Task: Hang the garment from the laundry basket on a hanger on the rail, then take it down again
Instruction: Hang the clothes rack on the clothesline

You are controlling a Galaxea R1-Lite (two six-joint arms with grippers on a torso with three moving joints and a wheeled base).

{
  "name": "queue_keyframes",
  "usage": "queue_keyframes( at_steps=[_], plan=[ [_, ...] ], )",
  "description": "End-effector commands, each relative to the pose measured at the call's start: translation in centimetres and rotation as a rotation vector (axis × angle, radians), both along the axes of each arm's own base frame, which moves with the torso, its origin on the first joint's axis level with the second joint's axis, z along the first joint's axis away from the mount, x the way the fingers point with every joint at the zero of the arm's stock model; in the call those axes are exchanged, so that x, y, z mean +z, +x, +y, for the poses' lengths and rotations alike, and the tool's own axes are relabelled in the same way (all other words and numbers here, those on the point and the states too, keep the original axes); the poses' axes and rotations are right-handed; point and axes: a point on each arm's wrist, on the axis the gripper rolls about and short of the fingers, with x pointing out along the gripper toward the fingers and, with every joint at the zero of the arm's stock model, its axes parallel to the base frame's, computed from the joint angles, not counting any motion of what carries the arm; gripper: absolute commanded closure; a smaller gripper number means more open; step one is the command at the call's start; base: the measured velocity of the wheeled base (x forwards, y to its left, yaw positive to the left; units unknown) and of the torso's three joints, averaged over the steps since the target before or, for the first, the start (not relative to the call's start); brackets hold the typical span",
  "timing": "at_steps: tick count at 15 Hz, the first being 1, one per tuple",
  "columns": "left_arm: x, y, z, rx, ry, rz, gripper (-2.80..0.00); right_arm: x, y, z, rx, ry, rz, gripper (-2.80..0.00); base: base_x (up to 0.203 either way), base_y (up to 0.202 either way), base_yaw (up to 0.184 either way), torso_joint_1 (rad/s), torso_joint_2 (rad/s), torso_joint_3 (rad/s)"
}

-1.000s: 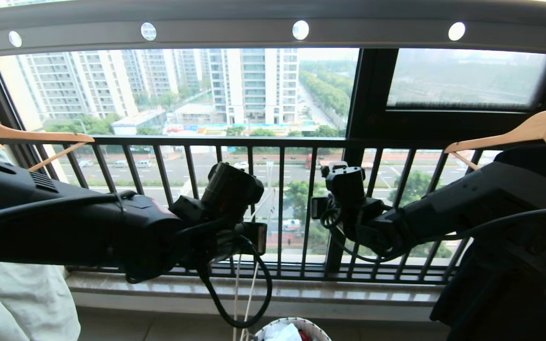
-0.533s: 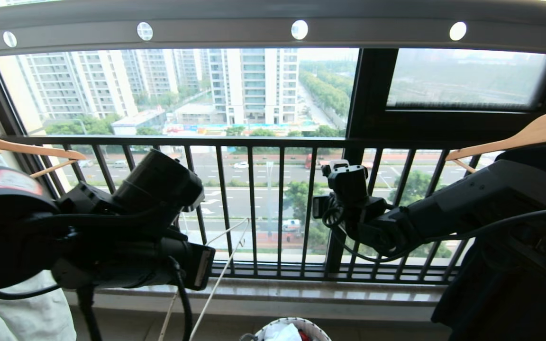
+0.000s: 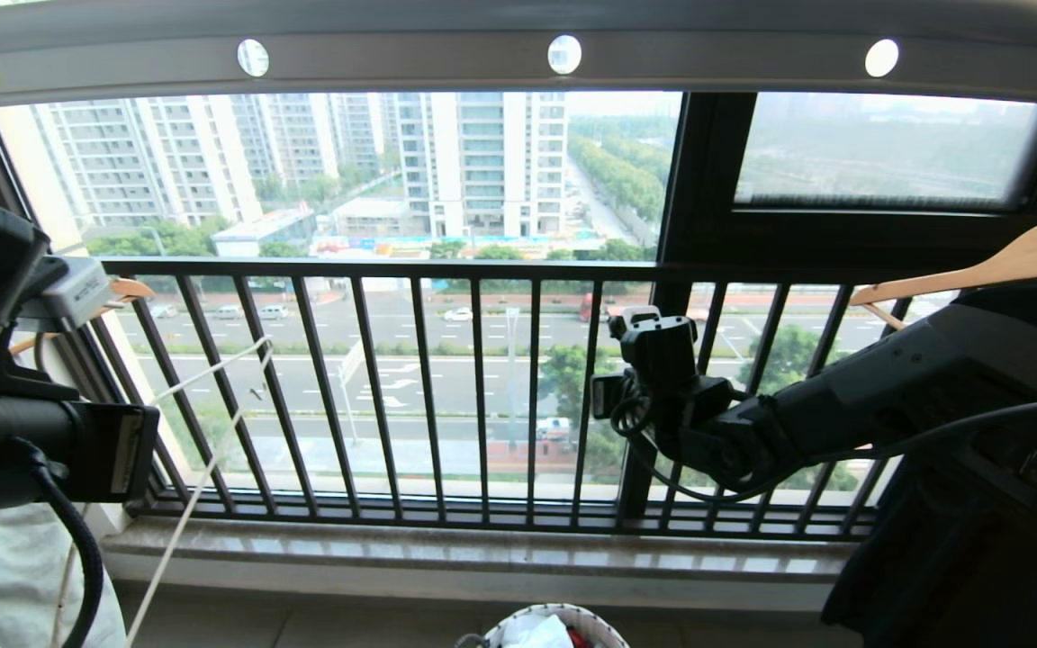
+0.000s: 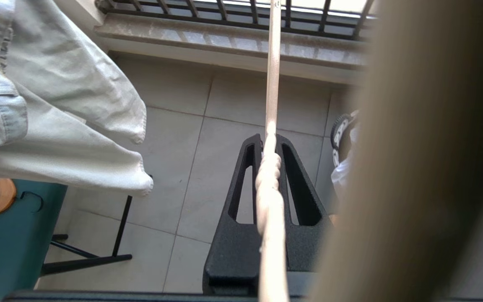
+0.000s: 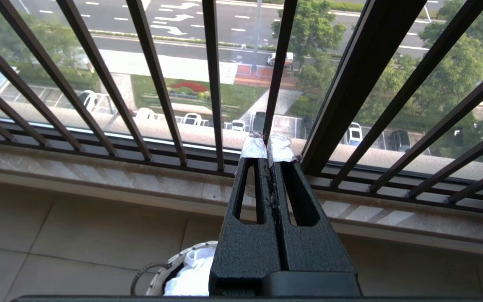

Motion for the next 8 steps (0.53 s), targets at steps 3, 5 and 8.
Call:
queue_keyframes(
  at_steps=[3, 5, 8],
  plan=[
    [1.7, 0.8, 2.1, 0.177, -0.026, -0.128, 0.00, -0.7, 0.0, 0.3, 0.006, -0.018, 0.010, 0.00, 0.000, 0.000, 0.000, 0.000, 0.00, 0.000],
    [2.9, 1.6, 2.3, 0.206, -0.014, -0.160, 0.00, -1.2, 0.1, 0.3, 0.009, -0.031, 0.018, 0.00, 0.000, 0.000, 0.000, 0.000, 0.00, 0.000],
    [5.1, 3.3, 4.5, 0.312, 0.044, -0.189, 0.00, -1.9, 0.2, 0.5, 0.012, -0.041, 0.032, 0.00, 0.000, 0.000, 0.000, 0.000, 0.00, 0.000]
  ],
)
